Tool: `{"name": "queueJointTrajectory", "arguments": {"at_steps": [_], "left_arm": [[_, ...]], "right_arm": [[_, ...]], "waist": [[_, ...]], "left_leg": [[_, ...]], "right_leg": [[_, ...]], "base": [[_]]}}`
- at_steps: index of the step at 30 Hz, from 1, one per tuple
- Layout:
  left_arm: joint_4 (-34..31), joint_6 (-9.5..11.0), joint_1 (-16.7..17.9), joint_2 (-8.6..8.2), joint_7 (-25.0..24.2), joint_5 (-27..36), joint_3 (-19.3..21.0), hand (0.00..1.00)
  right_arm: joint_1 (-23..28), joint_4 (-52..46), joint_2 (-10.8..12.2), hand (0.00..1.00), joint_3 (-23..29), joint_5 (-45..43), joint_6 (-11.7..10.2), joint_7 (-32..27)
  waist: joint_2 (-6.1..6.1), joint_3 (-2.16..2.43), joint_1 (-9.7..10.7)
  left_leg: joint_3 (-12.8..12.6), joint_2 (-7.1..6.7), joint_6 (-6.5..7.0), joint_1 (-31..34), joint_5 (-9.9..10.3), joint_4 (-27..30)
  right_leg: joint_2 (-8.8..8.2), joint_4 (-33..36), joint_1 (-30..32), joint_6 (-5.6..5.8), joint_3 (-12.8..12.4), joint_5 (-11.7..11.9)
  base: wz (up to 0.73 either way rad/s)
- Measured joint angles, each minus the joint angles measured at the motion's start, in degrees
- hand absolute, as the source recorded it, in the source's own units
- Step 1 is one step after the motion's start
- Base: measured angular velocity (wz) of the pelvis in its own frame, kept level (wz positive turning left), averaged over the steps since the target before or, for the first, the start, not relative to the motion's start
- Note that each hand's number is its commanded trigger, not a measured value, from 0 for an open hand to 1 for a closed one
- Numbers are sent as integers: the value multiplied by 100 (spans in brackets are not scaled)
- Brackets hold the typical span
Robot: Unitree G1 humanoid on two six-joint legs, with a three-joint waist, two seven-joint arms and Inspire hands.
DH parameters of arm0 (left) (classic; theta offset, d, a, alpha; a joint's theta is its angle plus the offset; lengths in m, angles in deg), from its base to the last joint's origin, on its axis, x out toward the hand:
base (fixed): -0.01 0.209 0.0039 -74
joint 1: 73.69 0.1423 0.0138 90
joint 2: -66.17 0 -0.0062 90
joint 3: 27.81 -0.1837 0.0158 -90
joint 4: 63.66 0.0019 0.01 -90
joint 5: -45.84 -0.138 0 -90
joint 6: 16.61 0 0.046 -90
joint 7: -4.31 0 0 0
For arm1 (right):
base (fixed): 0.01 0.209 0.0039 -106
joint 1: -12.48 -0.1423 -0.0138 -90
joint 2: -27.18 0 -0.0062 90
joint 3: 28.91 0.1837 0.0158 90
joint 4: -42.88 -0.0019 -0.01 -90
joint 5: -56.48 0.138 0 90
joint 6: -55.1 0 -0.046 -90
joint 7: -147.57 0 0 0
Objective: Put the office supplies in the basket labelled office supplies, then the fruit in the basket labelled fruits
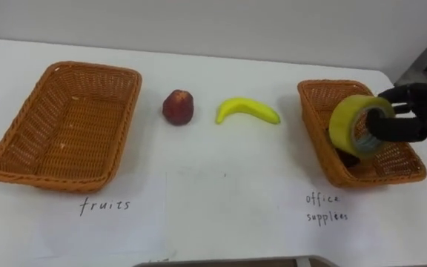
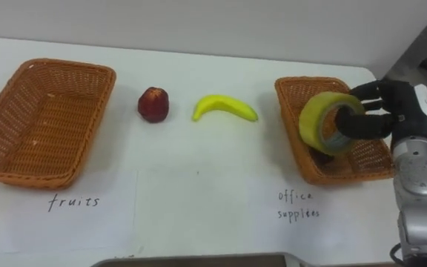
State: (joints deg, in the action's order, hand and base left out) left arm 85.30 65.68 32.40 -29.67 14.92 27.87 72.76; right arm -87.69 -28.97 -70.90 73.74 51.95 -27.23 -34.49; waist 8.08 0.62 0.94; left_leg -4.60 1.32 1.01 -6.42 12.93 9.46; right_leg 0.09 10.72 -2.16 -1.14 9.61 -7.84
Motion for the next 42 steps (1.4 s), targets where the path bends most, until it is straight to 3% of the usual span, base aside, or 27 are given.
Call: {"name": "queueJointTrajectory", "arguments": {"at_steps": [3,6,10,11,14,15,27,30,35,42], "left_arm": [[14,0,32,2,1,36,1,0],[13,19,8,17,9,42,1,0],[14,19,-4,20,9,42,1,0],[14,19,2,21,9,44,0,0],[14,19,4,26,9,45,-1,0],[14,19,3,32,9,45,-1,0],[13,15,-2,66,10,54,-20,0],[12,15,-1,65,12,53,-20,0],[11,10,42,62,18,53,-20,0],[9,5,54,62,47,53,-20,0]], "right_arm": [[0,12,-20,100,1,26,0,-4],[0,222,-186,100,1,182,-3,-56],[0,250,-229,100,1,213,-3,-165],[0,250,-229,90,1,199,-3,-175],[1,249,-229,27,1,168,-3,-185],[1,249,-229,2,1,168,-3,-186],[2,194,-229,0,-1,150,-1,-190],[2,108,-229,0,0,145,-2,-190],[1,91,-229,0,-2,151,-2,-190],[3,82,-229,0,-7,174,-2,-191]], "waist": [[-7,-2,52],[-16,-9,48],[-49,-50,48],[-52,-55,54],[-46,-65,55],[-34,-65,55],[13,-61,53],[11,-49,50],[-27,17,25],[-61,10,28]], "left_leg": [[-4,2,0,-22,0,0],[-1,2,0,-23,1,-15],[-2,3,-2,-17,1,-29],[-6,2,-2,-15,1,-29],[-10,0,-2,-14,0,-25],[-10,-1,-2,-13,-1,-18],[-11,3,-1,-19,-1,-65],[-11,2,-1,-19,-1,-65],[-10,2,-1,-33,-1,-61],[-9,1,-1,-33,-1,-39]], "right_leg": [[0,7,-15,-1,2,0],[0,29,-13,-2,-22,2],[6,41,0,-4,-33,2],[6,40,4,-4,-35,2],[6,24,10,-4,-28,1],[7,12,10,-4,-23,1],[9,-4,25,-1,1,-1],[10,-5,25,-1,1,-1],[8,3,12,-1,2,0],[6,14,8,-3,2,1]], "base": [[0],[0],[0],[0],[0],[0],[0],[0],[0],[0]]}}
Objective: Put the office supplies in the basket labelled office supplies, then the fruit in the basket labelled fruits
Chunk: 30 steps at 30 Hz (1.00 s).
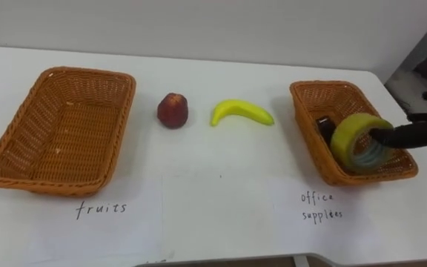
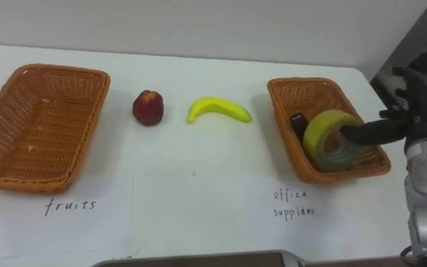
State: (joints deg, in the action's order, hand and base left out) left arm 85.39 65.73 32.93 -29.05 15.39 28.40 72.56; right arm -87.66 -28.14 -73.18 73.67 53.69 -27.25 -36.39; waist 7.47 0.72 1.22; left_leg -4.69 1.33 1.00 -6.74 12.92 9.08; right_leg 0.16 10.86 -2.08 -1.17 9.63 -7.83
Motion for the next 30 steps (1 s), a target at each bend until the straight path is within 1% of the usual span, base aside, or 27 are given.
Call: {"name": "queueJointTrajectory", "arguments": {"at_steps": [12,26,29,30], "left_arm": [[-7,0,-4,0,5,0,-8,0],[16,5,-9,-10,4,1,-5,0],[33,20,-10,-26,4,1,-10,0],[33,24,-21,-35,4,0,-10,0]], "right_arm": [[0,-190,0,0,0,10,-6,-1],[0,-190,0,0,0,-7,-6,7],[-1,-214,0,0,3,3,-7,-14],[-1,-252,0,0,3,10,-8,-34]], "waist": [[22,-40,-2],[37,-46,-15],[65,-63,-19],[80,-74,-20]], "left_leg": [[3,0,0,0,0,-42],[-8,1,0,-43,0,-48],[-5,1,0,-55,1,-51],[-5,1,0,-48,2,-59]], "right_leg": [[4,-18,11,1,5,-1],[8,-11,-24,2,-8,-1],[7,-7,-43,2,-15,-1],[8,-4,-42,2,-21,-1]], "base": [[0],[0],[0],[0]]}}
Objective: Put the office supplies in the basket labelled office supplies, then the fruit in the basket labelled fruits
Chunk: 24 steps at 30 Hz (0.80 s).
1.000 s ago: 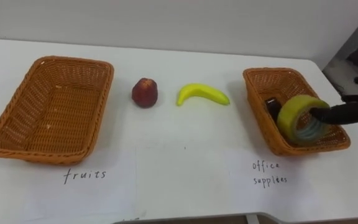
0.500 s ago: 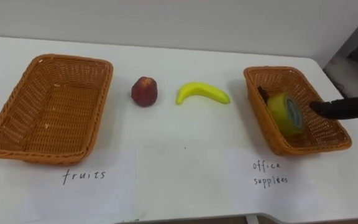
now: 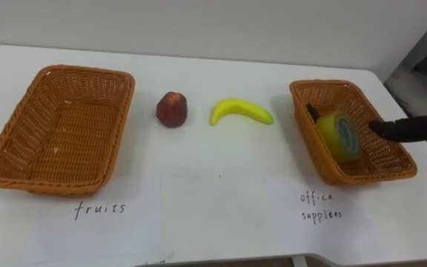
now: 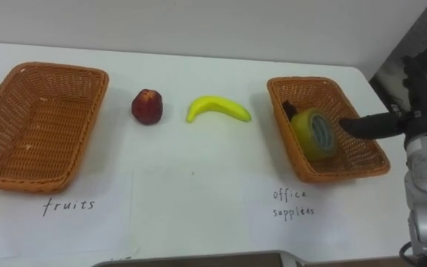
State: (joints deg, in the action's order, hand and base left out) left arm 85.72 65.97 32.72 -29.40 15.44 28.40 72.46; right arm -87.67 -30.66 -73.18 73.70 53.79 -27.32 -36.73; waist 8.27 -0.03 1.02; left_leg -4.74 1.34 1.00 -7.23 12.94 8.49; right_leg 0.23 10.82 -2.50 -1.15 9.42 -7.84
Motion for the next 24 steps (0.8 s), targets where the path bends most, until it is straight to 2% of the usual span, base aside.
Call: {"name": "queueJointTrajectory", "arguments": {"at_steps": [6,12,21,24], "left_arm": [[-4,3,-119,-41,-1,-14,85,0],[-190,1,-172,-36,-46,-14,81,0],[-197,-4,-187,-72,-58,-22,70,0],[-196,-4,-188,-84,-59,-23,69,0]], "right_arm": [[-1,-481,-1,0,3,-36,-7,-142],[-6,-736,0,0,1,-35,-6,-190],[-6,-1305,0,0,-2,-41,3,2],[-9,-1571,0,0,-3,-191,2,79]], "waist": [[22,-4,-116],[53,18,-162],[14,-12,-191],[5,-18,-259]], "left_leg": [[-69,4,0,-28,0,17],[-77,5,2,-53,-1,18],[-116,4,2,-46,0,15],[-113,4,1,-18,0,17]], "right_leg": [[6,83,57,0,-101,0],[1,90,44,0,-129,0],[10,106,69,0,-136,0],[10,106,93,-1,-132,0]], "base": [[-6],[-1],[-2],[0]]}}
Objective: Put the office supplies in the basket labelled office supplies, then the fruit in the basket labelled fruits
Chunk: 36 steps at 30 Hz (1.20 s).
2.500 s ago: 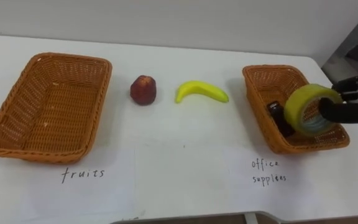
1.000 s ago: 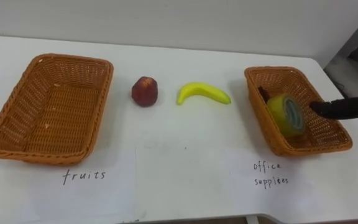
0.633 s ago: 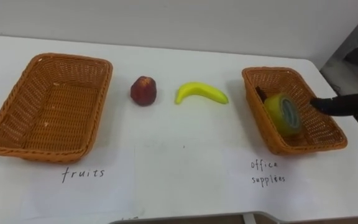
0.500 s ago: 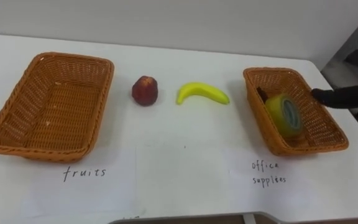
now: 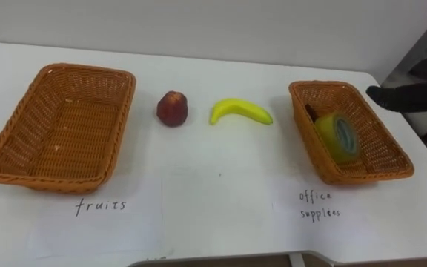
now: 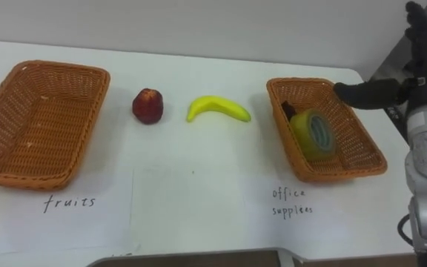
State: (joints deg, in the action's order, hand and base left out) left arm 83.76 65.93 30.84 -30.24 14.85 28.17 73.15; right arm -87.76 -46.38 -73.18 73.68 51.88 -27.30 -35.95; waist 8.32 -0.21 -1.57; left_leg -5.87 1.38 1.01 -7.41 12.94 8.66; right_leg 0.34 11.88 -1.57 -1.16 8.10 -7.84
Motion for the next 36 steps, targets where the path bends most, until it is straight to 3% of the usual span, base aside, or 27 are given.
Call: {"name": "queueJointTrajectory", "arguments": {"at_steps": [8,15,20,26,36], "left_arm": [[3,-8,22,0,16,13,-74,0],[3,-5,-64,19,56,77,-321,0],[28,15,-112,50,57,80,-458,0],[-2,30,-161,64,56,81,-440,0],[55,41,-416,151,55,245,-449,0]], "right_arm": [[-226,-101,1,0,-68,-273,-1,79],[-260,-97,1,0,-616,-272,-1,51],[-626,-47,2,0,-749,-28,-15,47],[-1134,673,1,0,-879,119,-68,45],[-1668,1245,1,0,-1601,87,-69,92]], "waist": [[13,8,-190],[41,26,-357],[66,16,-385],[128,4,-511],[137,-11,-544]], "left_leg": [[43,-1,0,81,-2,8],[50,-3,0,181,-2,23],[79,2,-1,281,-2,83],[136,-3,-1,507,-3,118],[320,-2,-13,815,-10,219]], "right_leg": [[2,-18,58,-1,13,1],[-15,-28,133,-1,83,1],[-16,-28,194,-5,128,5],[-27,-21,364,-19,168,14],[-45,-134,500,-26,347,21]], "base": [[2],[1],[5],[4],[11]]}}
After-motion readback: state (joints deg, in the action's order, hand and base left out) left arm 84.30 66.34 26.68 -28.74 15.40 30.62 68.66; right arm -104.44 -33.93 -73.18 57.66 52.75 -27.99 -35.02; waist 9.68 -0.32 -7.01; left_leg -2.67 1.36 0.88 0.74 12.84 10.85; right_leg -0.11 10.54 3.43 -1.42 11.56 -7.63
